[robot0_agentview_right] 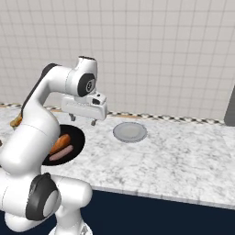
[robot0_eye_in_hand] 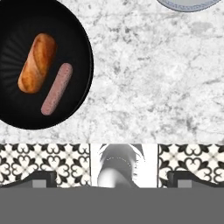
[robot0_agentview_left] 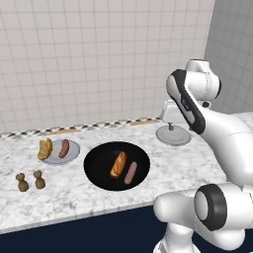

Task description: Place one bun and one sausage from the bowl on each plate.

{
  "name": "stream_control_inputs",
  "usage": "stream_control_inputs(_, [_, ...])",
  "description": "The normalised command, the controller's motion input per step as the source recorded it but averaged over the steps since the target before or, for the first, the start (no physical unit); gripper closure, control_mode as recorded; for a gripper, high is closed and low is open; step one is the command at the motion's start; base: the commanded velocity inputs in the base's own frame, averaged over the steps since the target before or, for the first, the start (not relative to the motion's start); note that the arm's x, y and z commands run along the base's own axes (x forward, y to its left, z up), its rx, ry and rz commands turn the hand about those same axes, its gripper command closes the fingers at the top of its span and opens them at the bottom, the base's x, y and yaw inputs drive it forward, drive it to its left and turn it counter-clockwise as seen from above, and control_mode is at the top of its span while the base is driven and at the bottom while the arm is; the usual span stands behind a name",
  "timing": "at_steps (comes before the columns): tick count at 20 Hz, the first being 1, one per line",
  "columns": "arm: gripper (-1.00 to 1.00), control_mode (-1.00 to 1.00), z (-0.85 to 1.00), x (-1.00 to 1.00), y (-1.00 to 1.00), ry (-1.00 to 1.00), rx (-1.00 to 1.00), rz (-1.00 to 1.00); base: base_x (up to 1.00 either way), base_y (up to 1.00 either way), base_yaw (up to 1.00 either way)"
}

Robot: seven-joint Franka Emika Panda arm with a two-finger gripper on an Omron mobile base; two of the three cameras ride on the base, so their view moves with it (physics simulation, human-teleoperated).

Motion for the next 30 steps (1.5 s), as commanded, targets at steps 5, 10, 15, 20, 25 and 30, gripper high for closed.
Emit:
stream_control_inputs(5, [-1.00, -1.00, 0.00, 0.00, 0.00, 0.00, 0.00, 0.00, 0.00, 0.00, 0.00])
stream_control_inputs(10, [-1.00, -1.00, -0.08, 0.00, 0.00, -0.05, 0.00, 0.00, 0.00, 0.00, 0.00])
stream_control_inputs(15, [-1.00, -1.00, -0.14, -0.10, 0.84, -0.01, -0.01, -0.03, 0.00, 0.00, 0.00])
stream_control_inputs(20, [-1.00, -1.00, -0.44, 0.15, 1.00, -0.01, -0.04, -0.20, 0.00, 0.00, 0.00])
stream_control_inputs(25, [-1.00, -1.00, -0.79, 0.18, 0.88, 0.00, -0.05, -0.30, 0.00, 0.00, 0.00])
stream_control_inputs(30, [-1.00, -1.00, -0.52, 0.21, 0.41, -0.01, 0.02, -0.20, 0.00, 0.00, 0.00])
